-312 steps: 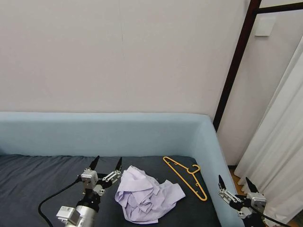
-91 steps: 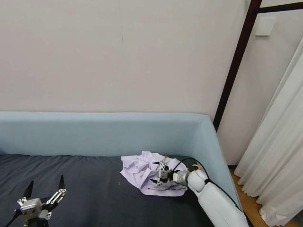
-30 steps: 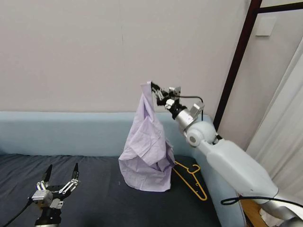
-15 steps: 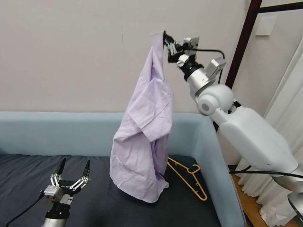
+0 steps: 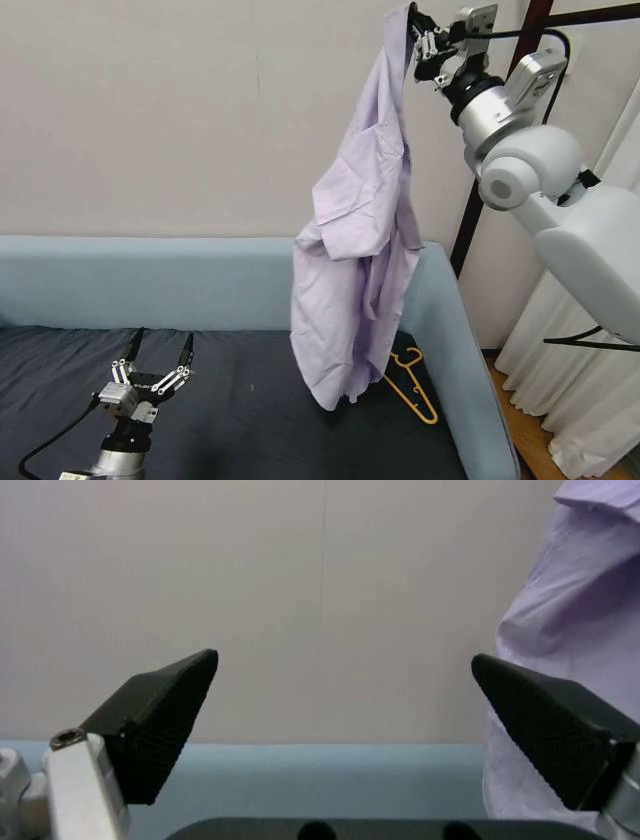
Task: Pick up the clothes from the sofa and hang them on the clothes hanger.
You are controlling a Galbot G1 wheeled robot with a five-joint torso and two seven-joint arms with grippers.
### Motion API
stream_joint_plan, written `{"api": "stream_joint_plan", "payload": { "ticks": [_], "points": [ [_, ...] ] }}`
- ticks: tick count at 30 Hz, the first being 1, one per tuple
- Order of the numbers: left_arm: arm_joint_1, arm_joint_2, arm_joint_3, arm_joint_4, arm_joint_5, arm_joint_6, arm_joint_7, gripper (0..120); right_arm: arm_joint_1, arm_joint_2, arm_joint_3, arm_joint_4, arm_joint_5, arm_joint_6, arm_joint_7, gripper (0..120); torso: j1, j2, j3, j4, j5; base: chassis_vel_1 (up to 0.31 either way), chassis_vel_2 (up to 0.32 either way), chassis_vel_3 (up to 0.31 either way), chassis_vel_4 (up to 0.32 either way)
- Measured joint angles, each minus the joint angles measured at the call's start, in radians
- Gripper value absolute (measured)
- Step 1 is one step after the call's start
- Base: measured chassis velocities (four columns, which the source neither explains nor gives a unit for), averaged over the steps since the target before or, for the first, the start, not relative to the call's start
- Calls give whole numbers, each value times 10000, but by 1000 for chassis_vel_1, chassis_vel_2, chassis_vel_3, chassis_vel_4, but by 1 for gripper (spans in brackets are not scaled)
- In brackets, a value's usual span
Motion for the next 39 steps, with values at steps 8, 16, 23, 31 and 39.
{"api": "stream_joint_plan", "payload": {
  "ticks": [8, 16, 23, 31, 39],
  "points": [
    [-247, 898, 499, 118, -757, -524, 1453, 100, 102, -894, -396, 455, 280, -97, 94, 0, -1, 1, 0, 0, -2, 0, 0, 0, 0],
    [-1578, 1278, 1459, 1684, -1205, -637, 4056, 100, -1887, -1303, -195, 1017, 480, -894, 1552, 0, 0, 1, 2, 2, -2, 0, 0, 0, 0],
    [-2602, 776, 2393, 3228, -1284, -521, 5536, 100, -3719, -1427, -262, 1440, -310, -1427, 2131, 0, -1, 0, 2, -3, 0, 0, 0, 0, 0],
    [-3810, -588, 3895, 5374, -130, -649, 4584, 100, -4626, -672, -251, 965, -985, -1387, 2235, 0, 0, 0, 3, 2, 1, 0, 0, 0, 0],
    [-4480, -1672, 4478, 6649, 567, -845, 4125, 100, -4642, -352, -143, 808, -970, -1335, 2261, 0, 0, 0, 2, 2, 1, 0, 0, 0, 0]
  ]
}}
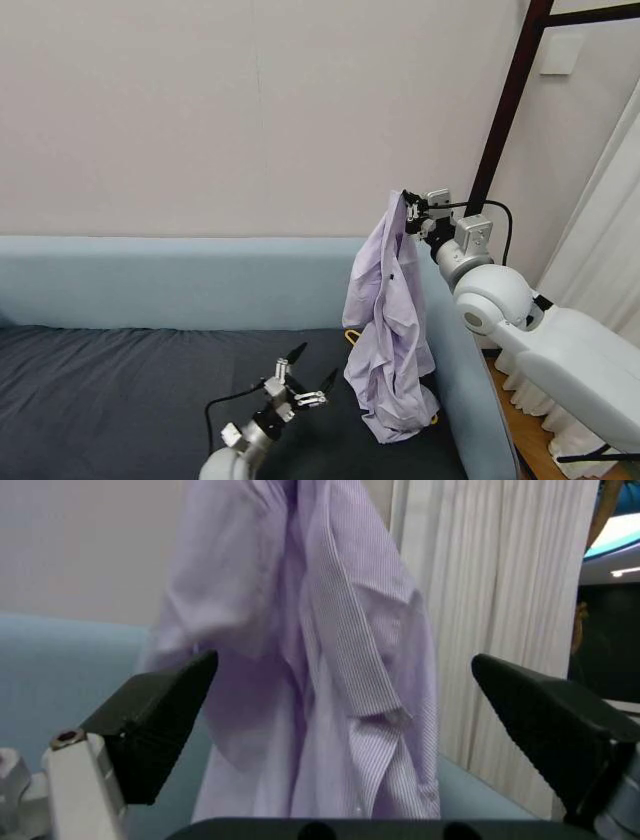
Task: Pick up the clothes from the sofa and hang them on the clothes hanger.
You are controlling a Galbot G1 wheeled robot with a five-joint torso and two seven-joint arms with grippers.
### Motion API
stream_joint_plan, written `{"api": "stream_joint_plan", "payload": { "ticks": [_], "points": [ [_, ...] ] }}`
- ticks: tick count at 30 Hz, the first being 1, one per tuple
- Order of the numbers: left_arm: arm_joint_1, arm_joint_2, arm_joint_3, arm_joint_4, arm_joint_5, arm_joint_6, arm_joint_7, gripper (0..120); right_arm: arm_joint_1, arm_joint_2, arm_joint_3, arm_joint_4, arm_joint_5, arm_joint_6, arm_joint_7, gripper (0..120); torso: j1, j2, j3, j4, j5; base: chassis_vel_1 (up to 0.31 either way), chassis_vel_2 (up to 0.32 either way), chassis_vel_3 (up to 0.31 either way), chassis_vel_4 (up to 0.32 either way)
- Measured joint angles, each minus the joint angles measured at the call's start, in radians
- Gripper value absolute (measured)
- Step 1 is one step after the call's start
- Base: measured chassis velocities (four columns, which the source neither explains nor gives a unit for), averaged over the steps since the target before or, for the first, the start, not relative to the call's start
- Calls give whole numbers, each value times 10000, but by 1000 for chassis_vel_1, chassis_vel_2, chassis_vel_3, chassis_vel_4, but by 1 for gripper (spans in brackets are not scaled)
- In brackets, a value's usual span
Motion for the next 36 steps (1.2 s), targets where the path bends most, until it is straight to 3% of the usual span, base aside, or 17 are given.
{"api": "stream_joint_plan", "payload": {
  "ticks": [2, 5, 13, 25, 30, 36],
  "points": [
    [-436, -715, 195, 818, 695, -145, -468, 100, -25, 194, 130, -134, 6, 74, -1, 0, 0, 0, 0, -3, 0, 0, 0, 0, 0],
    [-732, -988, 342, 1387, 1259, -242, -896, 100, -50, 268, 198, -230, 8, 154, -34, 0, 0, 0, 0, -4, 0, 0, 0, 0, 0],
    [-1266, -999, 635, 2393, 2283, -399, -2139, 100, -43, 382, 340, -477, 21, 269, -244, 0, 1, 0, 0, 0, 0, 0, 0, 0, 0],
    [-2630, -709, 1948, 3337, 2318, -397, -1605, 98, 80, 690, 329, -788, -27, 362, -333, 0, 1, 0, 0, -4, -1, 0, 0, 0, 0],
    [-3075, -502, 2267, 3701, 2305, -397, -1711, 88, 69, 740, 372, -842, -34, 386, -351, 0, 0, 0, 0, 1, -3, 0, 0, 0, 0],
    [-3138, -470, 2232, 3764, 2264, -383, -2015, 66, -12, 709, 465, -896, -50, 422, -396, 0, 1, 0, 0, -1, -2, 0, 0, 0, 0]
  ]
}}
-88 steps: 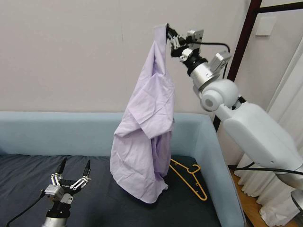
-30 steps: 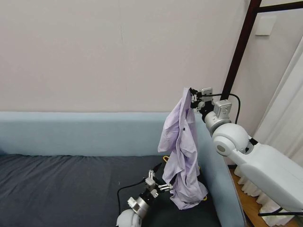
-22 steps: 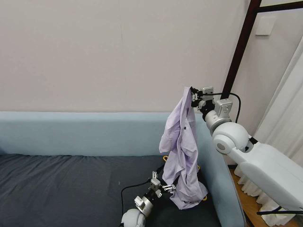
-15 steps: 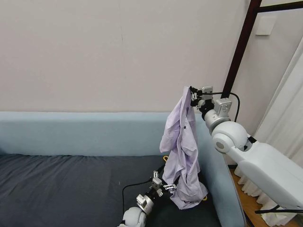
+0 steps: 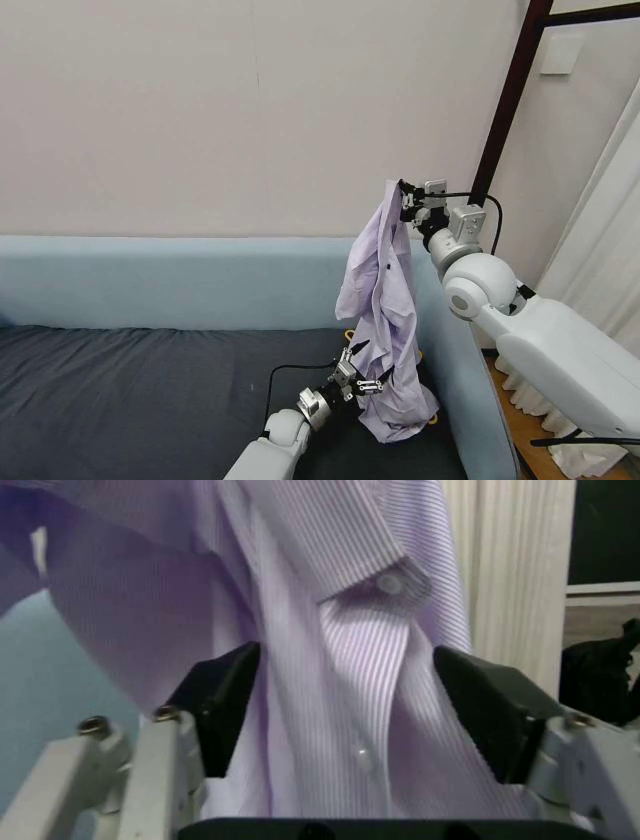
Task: Pick up the clothes from the sofa and hang them on the clothes hanger.
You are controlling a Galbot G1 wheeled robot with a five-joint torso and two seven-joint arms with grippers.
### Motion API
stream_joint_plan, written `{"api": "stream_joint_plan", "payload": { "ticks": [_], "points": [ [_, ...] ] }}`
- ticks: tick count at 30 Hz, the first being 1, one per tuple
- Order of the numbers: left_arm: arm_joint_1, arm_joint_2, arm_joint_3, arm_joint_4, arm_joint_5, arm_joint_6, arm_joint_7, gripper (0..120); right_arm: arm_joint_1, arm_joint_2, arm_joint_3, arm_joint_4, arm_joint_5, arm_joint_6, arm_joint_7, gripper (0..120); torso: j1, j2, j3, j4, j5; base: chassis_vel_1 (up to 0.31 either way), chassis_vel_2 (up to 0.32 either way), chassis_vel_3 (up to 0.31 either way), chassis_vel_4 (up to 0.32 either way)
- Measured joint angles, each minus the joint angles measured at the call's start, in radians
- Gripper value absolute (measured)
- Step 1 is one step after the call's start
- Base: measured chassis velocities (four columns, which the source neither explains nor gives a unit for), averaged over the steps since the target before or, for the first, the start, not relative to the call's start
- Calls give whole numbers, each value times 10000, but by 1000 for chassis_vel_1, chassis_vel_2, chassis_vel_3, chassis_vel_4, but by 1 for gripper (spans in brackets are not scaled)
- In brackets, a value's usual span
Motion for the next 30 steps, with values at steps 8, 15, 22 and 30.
{"api": "stream_joint_plan", "payload": {
  "ticks": [8, 15, 22, 30],
  "points": [
    [125, -14, -193, -118, -29, 6, -166, 34, -5, -125, 12, 61, -1, 7, -4, 0, 0, 0, 0, 1, 0, 0, 0, 0, 0],
    [336, 85, -324, -371, -132, 6, -166, 11, -98, -268, 88, 58, -14, 64, 0, 0, 0, 0, -1, 0, 0, 0, 0, 0, 0],
    [678, 257, -668, -819, -475, 6, 87, 0, -221, -427, 228, 78, -7, 186, -2, 0, -1, 0, -1, 0, -1, 0, 0, 0, 0],
    [1400, 1134, -1385, -3299, -2195, 265, 453, 0, -358, -741, 484, 90, 43, 471, -87, 0, -1, 0, 0, -1, -2, 0, 0, 0, 0]
  ]
}}
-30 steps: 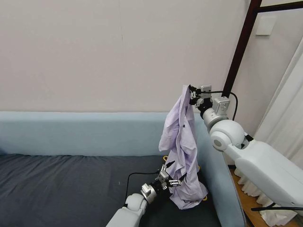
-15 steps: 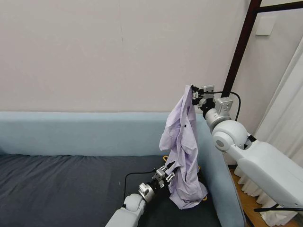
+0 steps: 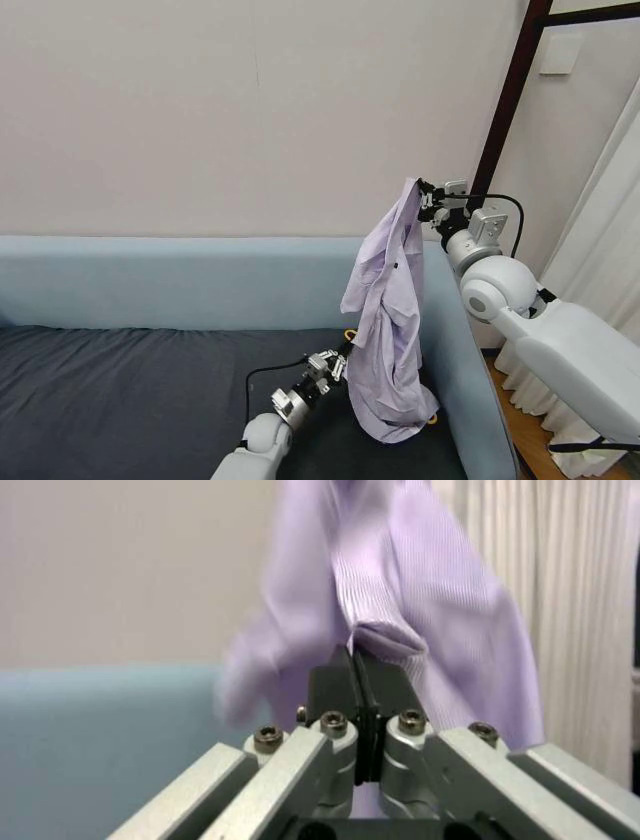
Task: Pick up the clothes from the sofa and hang them on the clothes hanger.
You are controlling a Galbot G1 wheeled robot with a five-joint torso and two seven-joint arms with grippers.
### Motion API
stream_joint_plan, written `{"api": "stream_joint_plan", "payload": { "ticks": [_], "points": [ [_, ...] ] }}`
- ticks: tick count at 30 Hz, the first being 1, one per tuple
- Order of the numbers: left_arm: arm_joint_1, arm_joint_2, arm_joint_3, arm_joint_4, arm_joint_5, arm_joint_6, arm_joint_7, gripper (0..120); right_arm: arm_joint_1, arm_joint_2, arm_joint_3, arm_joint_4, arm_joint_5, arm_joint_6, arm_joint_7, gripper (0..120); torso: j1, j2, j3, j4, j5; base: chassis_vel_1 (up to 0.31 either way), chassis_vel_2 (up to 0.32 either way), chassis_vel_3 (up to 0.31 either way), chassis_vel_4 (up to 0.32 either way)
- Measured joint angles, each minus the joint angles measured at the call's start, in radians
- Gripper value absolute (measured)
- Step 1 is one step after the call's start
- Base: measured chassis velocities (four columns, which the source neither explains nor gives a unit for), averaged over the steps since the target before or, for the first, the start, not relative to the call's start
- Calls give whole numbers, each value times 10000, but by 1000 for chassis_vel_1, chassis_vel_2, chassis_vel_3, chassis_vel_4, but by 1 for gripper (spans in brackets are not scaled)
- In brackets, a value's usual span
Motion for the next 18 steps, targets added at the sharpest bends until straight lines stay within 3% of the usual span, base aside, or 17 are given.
{"api": "stream_joint_plan", "payload": {
  "ticks": [1, 3, 4, 7, 8, 11, 13, 16, 18],
  "points": [
    [143, 403, -191, -870, -590, 229, 1, 0, -42, -110, 100, 45, 64, 8, -48, 0, 0, 0, 0, 1, 0, 0, 0, 0, 0],
    [171, 500, -246, -1081, -724, 290, -9, 0, -49, -127, 116, 52, 71, 8, -53, 0, 0, 0, 0, 1, 0, 0, 0, 0, 0],
    [265, 999, -503, -2092, -1395, 583, -47, 0, -116, -274, 246, 125, 111, 5, -119, 0, -1, 0, 0, 4, -1, 0, 0, 0, 0],
    [252, 2166, -1104, -3966, -2771, 1176, -482, 0, -393, -610, 640, 476, 345, -405, -37, 0, 0, 0, 0, 3, 1, 0, 0, 0, 0],
    [252, 2166, -1104, -3966, -2771, 1176, -482, 0, -393, -610, 640, 476, 345, -405, -37, 0, 0, 0, 0, 3, 1, 0, 0, 0, 0],
    [23, 3539, -1507, -5531, -4080, 1717, -1533, 0, -656, -953, 1109, 1063, 746, -613, 11, 0, -1, 0, 0, 1, -1, 0, 0, 0, 0],
    [-28, 3777, -1561, -5769, -4233, 1794, -1725, 0, -694, -1043, 1214, 1228, 837, -571, -47, 0, -1, 0, -1, 0, 0, 0, 0, 0, 0],
    [-254, 4953, -1951, -6913, -4795, 2118, -2690, 0, -804, -1442, 1721, 2155, 1630, -207, -506, 0, -1, 1, -2, 0, -2, 0, 0, 0, 0],
    [-274, 5226, -2126, -7198, -4899, 2199, -2959, 0, -804, -1622, 1821, 2502, 1878, -57, -739, 0, -1, 0, -1, 1, -2, 0, 0, 0, 0]
  ]
}}
